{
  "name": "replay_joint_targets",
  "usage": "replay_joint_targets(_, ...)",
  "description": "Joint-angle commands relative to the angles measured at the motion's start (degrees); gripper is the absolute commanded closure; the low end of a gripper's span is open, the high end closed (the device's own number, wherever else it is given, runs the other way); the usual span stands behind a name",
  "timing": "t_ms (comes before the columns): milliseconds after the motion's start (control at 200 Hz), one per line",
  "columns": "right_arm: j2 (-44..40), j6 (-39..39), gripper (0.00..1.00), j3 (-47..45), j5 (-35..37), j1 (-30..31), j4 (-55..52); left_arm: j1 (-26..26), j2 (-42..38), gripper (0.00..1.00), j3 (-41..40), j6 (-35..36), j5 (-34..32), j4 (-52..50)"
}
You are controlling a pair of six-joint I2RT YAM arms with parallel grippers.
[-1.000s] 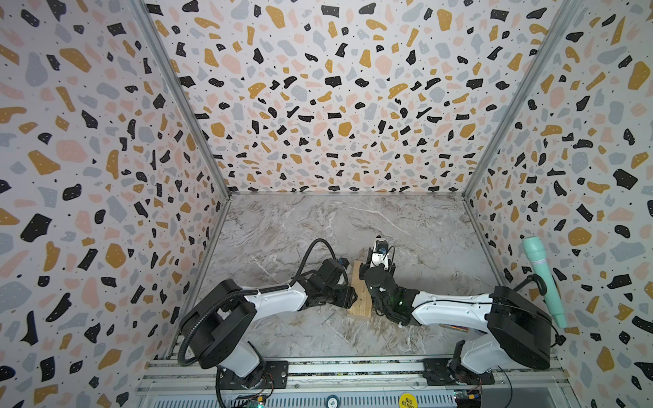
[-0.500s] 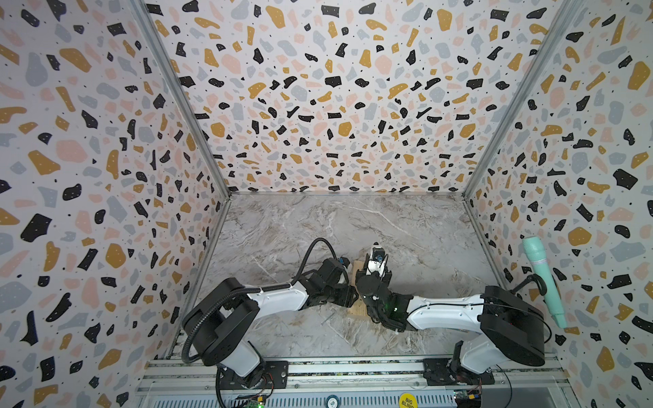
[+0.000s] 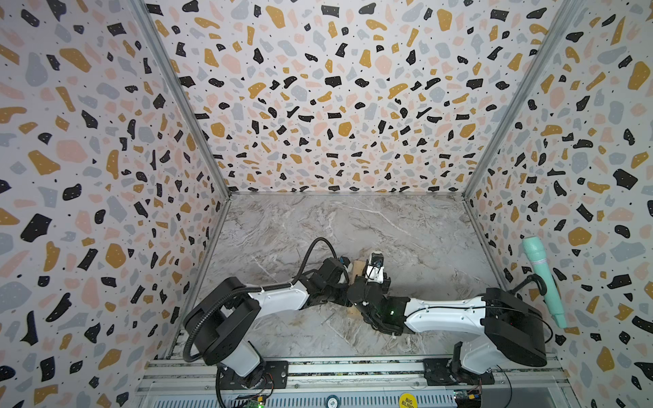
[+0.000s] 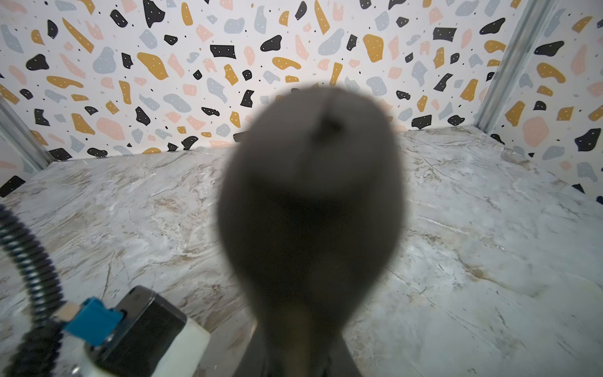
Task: Use a claw hammer to pull out a nail
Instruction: Remove the nail from the mounting plate.
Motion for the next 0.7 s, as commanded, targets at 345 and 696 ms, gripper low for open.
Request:
replay_joint_targets(345,-1.01,7.47,1.0,4.73,0.43,1.19,-14.04,0.21,2.21,0.33,-0.02,0.49,-1.14,-2.71)
replay_joint_targets(696,0.31,9.69,1.0,9.95,-9.23,-3.14,-23.99,0.19,4.04,0.33,-0.62,1.01,-3.21,-4.07)
